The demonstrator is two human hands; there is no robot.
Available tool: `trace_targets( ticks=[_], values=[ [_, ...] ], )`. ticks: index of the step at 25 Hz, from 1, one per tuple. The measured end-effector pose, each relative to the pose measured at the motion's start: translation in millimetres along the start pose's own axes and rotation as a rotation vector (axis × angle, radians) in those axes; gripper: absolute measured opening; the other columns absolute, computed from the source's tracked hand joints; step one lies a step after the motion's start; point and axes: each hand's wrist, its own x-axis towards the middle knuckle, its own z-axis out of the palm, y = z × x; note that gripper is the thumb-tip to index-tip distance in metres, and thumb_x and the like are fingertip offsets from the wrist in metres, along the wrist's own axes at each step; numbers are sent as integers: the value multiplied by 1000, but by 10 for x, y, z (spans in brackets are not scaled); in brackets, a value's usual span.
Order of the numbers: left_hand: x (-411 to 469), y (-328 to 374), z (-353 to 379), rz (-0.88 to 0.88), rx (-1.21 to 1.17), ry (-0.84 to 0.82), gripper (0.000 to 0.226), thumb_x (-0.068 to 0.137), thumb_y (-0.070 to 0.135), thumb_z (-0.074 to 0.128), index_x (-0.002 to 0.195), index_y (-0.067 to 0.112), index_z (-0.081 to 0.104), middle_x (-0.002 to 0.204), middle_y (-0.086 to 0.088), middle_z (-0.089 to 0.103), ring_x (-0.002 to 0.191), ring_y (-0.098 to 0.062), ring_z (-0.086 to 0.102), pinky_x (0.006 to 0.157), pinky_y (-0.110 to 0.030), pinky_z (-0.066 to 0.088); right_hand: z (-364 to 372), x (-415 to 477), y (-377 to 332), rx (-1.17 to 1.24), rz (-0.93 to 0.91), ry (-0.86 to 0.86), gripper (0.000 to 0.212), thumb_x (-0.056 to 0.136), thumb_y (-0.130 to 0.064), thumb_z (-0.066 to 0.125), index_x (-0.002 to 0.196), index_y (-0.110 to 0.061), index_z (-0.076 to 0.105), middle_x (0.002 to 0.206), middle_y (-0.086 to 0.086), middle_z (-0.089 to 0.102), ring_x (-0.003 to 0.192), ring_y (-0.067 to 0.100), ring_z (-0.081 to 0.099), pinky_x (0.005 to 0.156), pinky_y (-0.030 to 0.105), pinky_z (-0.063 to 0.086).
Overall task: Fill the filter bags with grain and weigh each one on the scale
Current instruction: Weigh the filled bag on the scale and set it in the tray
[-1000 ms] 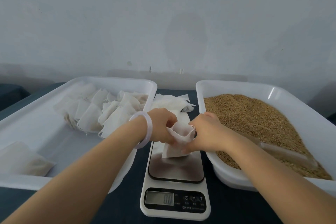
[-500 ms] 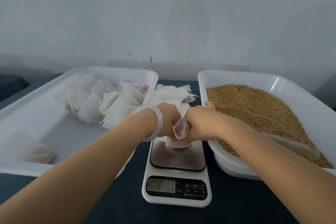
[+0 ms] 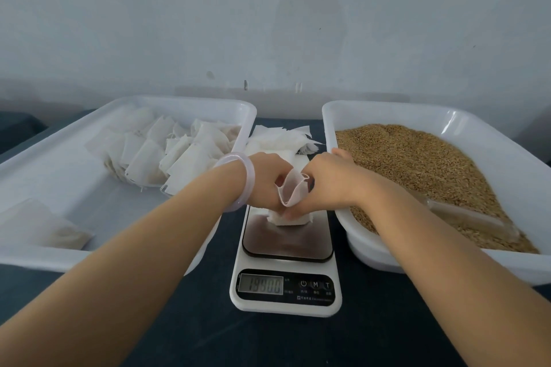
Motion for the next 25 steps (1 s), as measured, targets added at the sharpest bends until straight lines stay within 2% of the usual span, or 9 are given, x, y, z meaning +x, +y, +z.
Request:
trace_targets(
  ticks=[2,5,8,13,15,18,25],
  values=[
    [-8,-28,-1,-3,-28,47,20,75,31,71,87,29,55,90,6,60,86,-18,58,79,-35,51,-51,-56,14,120,26,-1,55,54,-65,76,54,-21,43,55,-8,41,71,2,40,71,28,23],
    [-13,-41,-10,16,-90,73,23,75,28,71,75,28,48,79,5,56,78,-19,56,72,-33,47,-69,-78,55,201,60,-28,58,53,-63,77,75,-12,60,68,-5,46,77,0,40,74,28,20],
    [-27,-44,-23,13,-142,75,24,77,26,70,72,28,47,72,7,52,71,-16,51,67,-31,42,-42,-72,67,220,64,-29,60,53,-62,77,86,-14,65,73,-6,49,79,-5,36,78,26,19],
    [-39,-27,-28,12,-156,84,25,78,25,69,69,26,46,69,7,49,64,-13,47,61,-28,36,-33,-69,83,239,66,-31,54,51,-65,76,83,-23,65,76,-6,55,82,-8,33,81,28,21],
    [-47,-23,-32,14,-176,87,25,78,26,68,68,27,45,67,8,48,62,-10,46,58,-27,34,-38,-85,79,263,76,-47,45,49,-66,75,72,-30,60,74,-8,55,86,-3,34,84,30,22],
    [-60,-25,-37,16,-215,89,22,77,34,68,69,30,47,69,9,51,64,-9,49,59,-27,35,-41,-95,72,279,98,-55,43,47,-66,75,63,-32,54,71,-9,53,95,6,31,85,32,24],
    [-47,-33,-29,17,-209,96,19,84,27,63,71,29,50,72,8,53,67,-9,50,60,-26,36,-31,-84,74,284,110,-68,46,40,-73,70,65,-37,56,78,-11,53,113,14,23,89,35,29]
  ],
)
